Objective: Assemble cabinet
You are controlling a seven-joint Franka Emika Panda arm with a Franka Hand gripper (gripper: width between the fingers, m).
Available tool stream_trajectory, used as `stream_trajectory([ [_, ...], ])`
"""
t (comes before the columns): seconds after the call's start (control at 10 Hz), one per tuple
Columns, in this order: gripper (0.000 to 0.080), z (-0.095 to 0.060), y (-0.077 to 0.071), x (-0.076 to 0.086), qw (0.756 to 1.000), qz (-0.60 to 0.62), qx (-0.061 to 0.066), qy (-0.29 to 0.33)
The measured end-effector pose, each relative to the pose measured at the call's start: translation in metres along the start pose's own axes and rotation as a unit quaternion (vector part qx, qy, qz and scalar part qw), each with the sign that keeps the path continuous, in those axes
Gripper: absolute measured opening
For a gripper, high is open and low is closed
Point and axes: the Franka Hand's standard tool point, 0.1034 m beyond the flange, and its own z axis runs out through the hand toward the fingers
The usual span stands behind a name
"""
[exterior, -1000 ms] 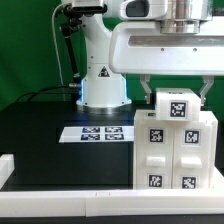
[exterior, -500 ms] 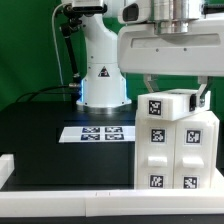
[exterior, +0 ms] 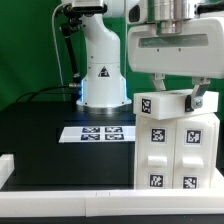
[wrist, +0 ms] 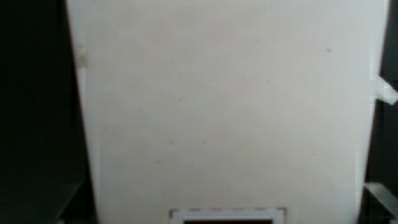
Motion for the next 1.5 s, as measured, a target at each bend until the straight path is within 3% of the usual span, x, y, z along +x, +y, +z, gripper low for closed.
stream_trajectory([
  [0.4,0.0557,0.0,-0.004,-0.004,0.981,0.192,0.015,-0.011],
  [0.8,0.0557,0.0,-0.009,-0.008,0.932,0.36,0.026,-0.029],
  [1.3,0.0557,0.0,-0.012,-0.011,0.9,0.43,0.032,-0.069],
  [1.4,0.0631,0.0,-0.013,-0.014,0.898,0.434,0.032,-0.073],
  [1.5,0.0631,0.001,-0.014,-0.016,0.903,0.421,0.033,-0.074],
])
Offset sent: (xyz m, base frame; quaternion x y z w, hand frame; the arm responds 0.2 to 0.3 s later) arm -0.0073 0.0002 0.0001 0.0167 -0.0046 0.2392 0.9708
